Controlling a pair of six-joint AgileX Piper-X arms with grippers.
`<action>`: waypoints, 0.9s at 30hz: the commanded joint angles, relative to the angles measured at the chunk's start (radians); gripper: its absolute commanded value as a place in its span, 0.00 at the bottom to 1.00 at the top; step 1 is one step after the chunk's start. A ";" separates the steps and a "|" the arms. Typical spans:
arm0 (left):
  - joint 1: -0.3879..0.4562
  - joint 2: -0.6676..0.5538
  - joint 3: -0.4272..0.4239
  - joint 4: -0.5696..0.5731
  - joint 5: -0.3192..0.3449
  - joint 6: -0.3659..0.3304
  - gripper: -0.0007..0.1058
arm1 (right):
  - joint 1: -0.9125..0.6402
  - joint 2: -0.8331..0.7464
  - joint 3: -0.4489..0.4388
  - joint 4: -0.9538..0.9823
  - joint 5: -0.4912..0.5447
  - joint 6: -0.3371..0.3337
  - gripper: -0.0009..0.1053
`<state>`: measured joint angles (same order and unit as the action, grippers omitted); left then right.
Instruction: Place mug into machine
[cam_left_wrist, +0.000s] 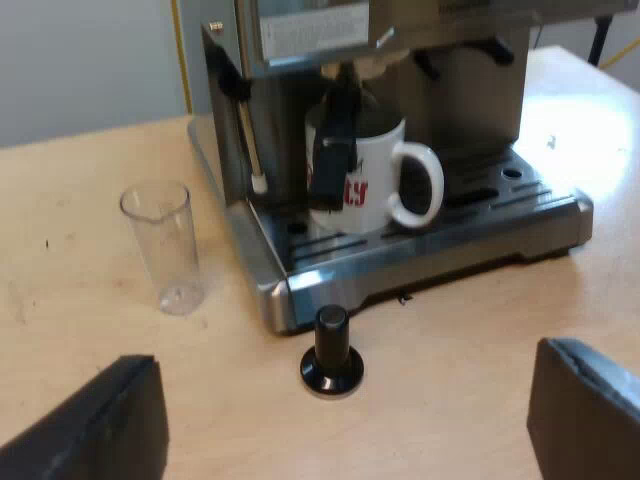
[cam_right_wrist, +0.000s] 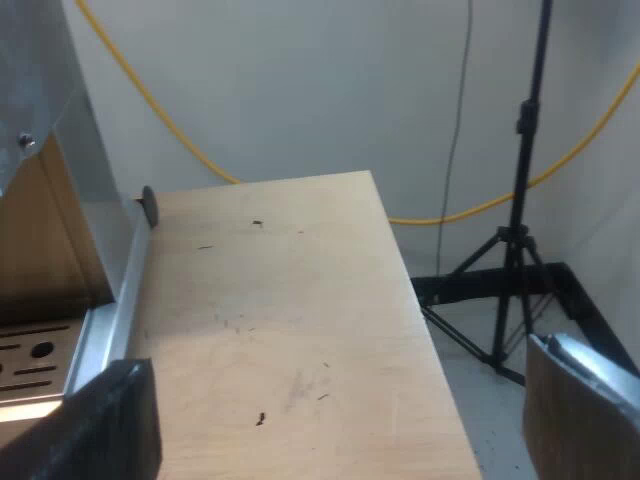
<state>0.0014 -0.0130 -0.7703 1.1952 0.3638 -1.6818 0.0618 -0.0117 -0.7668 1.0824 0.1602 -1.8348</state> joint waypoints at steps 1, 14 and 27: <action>0.002 -0.141 0.023 -0.030 -0.016 0.004 0.80 | -0.004 -0.042 0.017 -0.009 -0.019 -0.009 0.94; 0.002 -0.139 0.227 -0.269 -0.069 0.004 0.80 | -0.004 -0.042 0.142 -0.054 -0.146 0.035 0.94; 0.002 -0.139 0.307 -0.282 -0.145 -0.004 0.80 | -0.004 -0.041 0.228 -0.054 -0.146 0.043 0.94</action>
<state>0.0014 -0.0130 -0.4596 0.9282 0.2301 -1.6785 0.0618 -0.0117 -0.5366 1.0431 0.0203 -1.7903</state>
